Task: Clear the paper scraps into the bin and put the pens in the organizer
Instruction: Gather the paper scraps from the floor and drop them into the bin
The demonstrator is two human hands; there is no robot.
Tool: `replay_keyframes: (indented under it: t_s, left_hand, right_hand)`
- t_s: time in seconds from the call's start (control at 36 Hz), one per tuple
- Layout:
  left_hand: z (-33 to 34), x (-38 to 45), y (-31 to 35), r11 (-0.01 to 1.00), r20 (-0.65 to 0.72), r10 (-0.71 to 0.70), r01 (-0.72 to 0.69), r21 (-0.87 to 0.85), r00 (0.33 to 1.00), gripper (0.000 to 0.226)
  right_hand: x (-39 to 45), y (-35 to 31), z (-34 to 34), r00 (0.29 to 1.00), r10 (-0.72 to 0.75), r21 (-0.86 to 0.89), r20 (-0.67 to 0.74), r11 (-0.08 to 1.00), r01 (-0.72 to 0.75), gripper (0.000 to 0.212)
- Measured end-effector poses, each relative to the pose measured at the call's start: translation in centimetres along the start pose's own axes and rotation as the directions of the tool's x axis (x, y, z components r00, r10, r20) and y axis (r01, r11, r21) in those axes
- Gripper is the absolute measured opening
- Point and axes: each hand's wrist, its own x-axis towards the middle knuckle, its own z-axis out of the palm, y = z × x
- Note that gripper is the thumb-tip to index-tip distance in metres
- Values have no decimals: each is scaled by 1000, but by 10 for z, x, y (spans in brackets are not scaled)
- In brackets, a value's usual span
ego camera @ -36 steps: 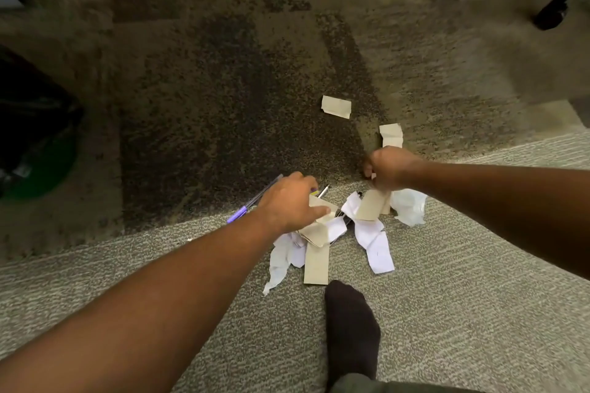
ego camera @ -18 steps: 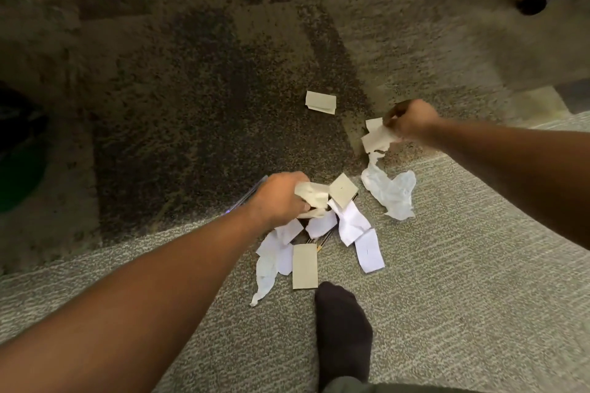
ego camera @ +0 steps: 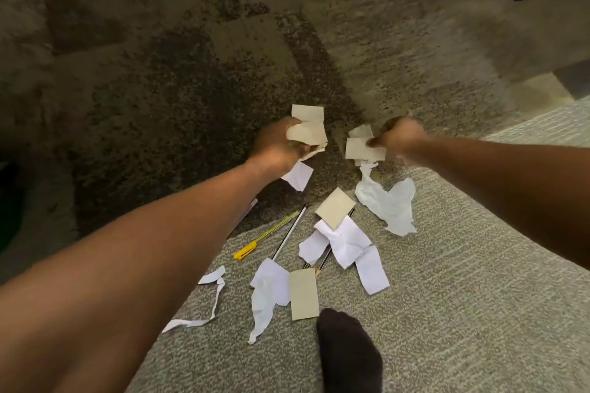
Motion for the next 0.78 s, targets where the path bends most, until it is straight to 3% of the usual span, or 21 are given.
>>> replay_keyframes:
  t_s: [0.19,0.31,0.44,0.56,0.69,0.78]
  left_hand:
    - [16,57,5,991,-82,60,-50,122,995,40]
    - [19,78,5,973,-49,110,-97,212,993,41]
    - [28,85,-1,941,26,72,-77,329,997,54]
    - [32,82,1,938,39,92,-99,333,995,47]
    - [33,76,0,953,52,76,-88,291,996,45]
    - [36,71,-2,948,50,78,-90,306,996,43]
  right_hand:
    - [5,3,-22,993,-73,270,96,962,45,18]
    - [0,13,-41,960,-67,350,272,936,-34,26]
    - [-16,22,-54,881,-80,196,466,980,-15,15]
    - [-35,26,-46,833,-70,46,549,997,54,12]
    - [-56,28,-20,844,-99,-118,527,975,188,18]
    - [-65,29,-1,888,-185,-311,422,890,334,14]
